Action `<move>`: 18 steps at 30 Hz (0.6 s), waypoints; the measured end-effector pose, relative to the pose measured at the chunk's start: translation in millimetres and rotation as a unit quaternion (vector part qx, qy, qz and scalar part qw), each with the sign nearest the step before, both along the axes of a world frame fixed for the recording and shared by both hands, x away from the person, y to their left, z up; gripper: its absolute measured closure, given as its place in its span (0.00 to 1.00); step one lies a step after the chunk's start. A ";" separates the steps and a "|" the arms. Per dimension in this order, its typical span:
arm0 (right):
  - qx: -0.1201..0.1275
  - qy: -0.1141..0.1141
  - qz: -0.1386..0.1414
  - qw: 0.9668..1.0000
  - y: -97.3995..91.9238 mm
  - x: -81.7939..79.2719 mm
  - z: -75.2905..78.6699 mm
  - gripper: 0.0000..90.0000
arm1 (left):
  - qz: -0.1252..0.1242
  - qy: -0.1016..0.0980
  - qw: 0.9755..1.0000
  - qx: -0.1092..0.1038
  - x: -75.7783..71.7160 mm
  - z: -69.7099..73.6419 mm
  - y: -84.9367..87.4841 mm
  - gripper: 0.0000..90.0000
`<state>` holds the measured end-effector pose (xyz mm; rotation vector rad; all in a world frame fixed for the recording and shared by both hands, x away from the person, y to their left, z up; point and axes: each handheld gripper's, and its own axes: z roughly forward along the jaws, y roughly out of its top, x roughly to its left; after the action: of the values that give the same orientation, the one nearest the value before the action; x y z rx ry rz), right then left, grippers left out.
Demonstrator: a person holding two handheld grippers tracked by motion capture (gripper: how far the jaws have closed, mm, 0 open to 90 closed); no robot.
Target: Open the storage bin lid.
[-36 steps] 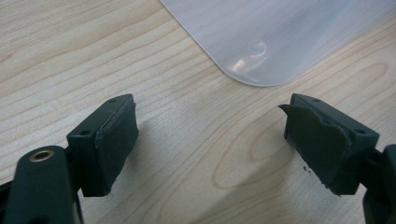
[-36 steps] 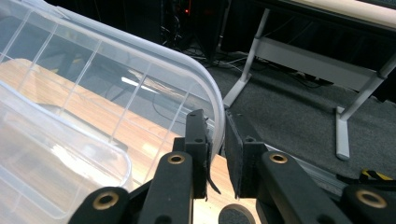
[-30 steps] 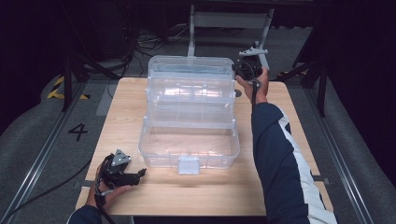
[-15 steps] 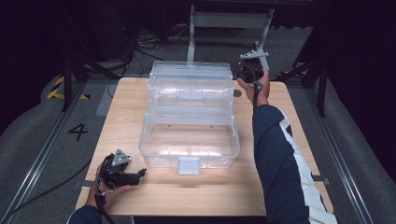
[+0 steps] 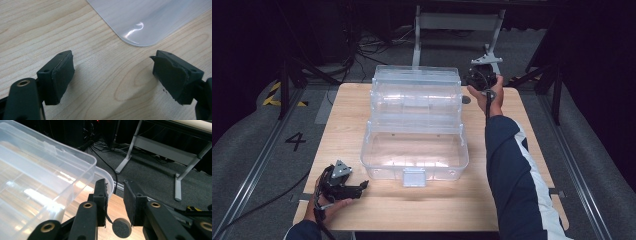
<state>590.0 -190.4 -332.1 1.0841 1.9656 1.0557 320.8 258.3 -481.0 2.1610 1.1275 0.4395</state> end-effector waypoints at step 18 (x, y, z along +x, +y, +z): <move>-0.004 -0.013 0.018 1.000 -10.5 -37.3 3.9 0.77 | 0.003 -0.004 1.000 -0.002 -1.0 -0.6 -0.3 0.20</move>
<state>552.7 -200.9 -328.1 1.0285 1.9733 1.0747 319.8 258.0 -481.6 2.1508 1.1300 0.4472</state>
